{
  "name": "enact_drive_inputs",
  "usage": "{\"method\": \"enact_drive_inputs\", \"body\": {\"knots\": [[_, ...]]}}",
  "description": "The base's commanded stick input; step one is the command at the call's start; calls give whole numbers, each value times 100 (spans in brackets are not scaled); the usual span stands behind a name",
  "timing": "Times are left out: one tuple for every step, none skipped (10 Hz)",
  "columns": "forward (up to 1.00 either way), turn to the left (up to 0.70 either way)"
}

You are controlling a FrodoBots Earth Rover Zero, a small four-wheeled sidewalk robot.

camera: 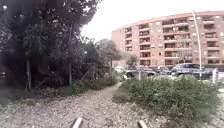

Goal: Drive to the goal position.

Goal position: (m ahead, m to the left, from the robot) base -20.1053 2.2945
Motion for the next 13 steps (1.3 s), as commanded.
{"method": "enact_drive_inputs", "body": {"knots": [[0,0],[0,0],[0,0],[0,0],[0,23],[0,58],[0,70],[0,70],[0,70],[0,70],[0,70],[0,70],[0,70]]}}
